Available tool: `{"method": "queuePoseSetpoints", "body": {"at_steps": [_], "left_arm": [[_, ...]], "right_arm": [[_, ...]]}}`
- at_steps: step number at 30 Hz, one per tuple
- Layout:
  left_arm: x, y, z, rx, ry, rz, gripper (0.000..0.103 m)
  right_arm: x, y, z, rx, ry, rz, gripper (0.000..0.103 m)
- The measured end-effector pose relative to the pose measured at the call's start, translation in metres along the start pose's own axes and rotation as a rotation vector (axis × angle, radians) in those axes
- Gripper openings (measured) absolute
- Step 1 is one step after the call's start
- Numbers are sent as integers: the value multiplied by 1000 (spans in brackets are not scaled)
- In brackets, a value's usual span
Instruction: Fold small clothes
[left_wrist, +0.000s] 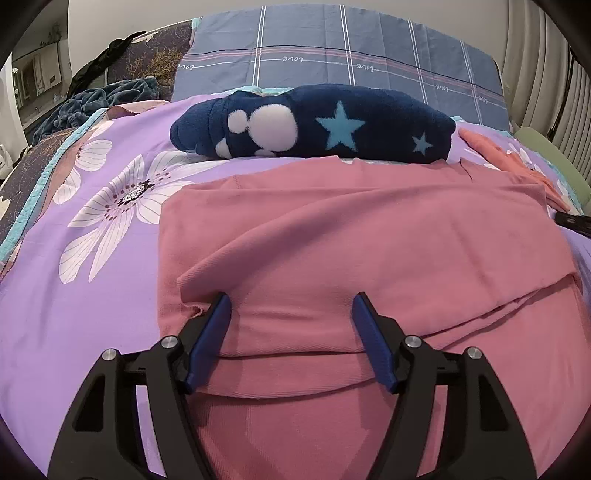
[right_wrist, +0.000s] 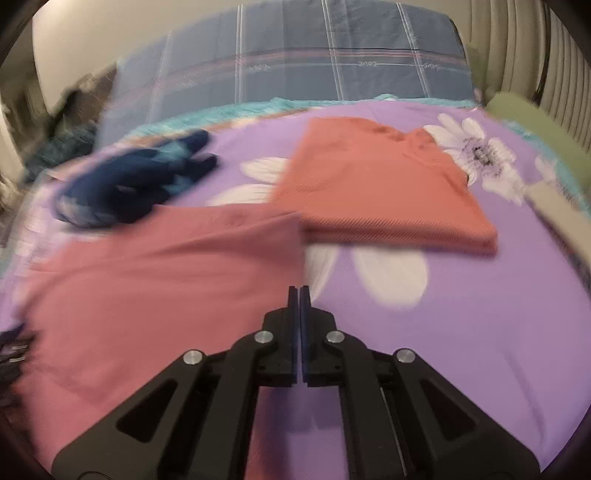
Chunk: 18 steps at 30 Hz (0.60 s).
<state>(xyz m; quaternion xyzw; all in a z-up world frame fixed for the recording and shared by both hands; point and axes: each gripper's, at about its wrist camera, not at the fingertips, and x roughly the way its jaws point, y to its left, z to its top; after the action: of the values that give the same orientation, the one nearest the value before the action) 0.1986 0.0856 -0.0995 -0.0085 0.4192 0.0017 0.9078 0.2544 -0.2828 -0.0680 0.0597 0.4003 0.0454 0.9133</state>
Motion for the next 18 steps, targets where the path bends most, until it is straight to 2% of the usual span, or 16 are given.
{"method": "queuePoseSetpoints", "body": {"at_steps": [2,4,6,8,9,10,11,12,13,16,18], "left_arm": [[0,1,0,-6,2,-9,70],[0,0,0,0,2,-4,70],[-2,0,0,1,-5,-4,70],[-13,4,-2,-20,-7,-22,70],[-22,8,-5,-33,-8,-37,70],[-31,11,-9,-39,-14,-56,70],[-47,17,-19,-46,-29,-94,70],[-59,22,-27,-46,-40,-118,70],[-71,28,-37,-43,-49,-131,70],[-99,47,-75,-25,-36,-142,70],[-107,55,-103,-27,21,-168,66]], "right_arm": [[-29,11,-16,-38,-9,117,2],[-39,19,-38,-92,39,114,3],[-21,16,-70,-125,155,58,2],[-23,6,-82,-101,105,106,2],[-30,-1,-82,-50,111,111,2],[-40,-8,-83,10,114,121,7],[-50,-14,-84,54,111,151,12],[-62,-20,-87,74,102,187,24],[-73,-24,-92,72,92,207,31],[-100,-40,-117,42,105,240,31],[-113,-50,-139,51,137,301,29]]}}
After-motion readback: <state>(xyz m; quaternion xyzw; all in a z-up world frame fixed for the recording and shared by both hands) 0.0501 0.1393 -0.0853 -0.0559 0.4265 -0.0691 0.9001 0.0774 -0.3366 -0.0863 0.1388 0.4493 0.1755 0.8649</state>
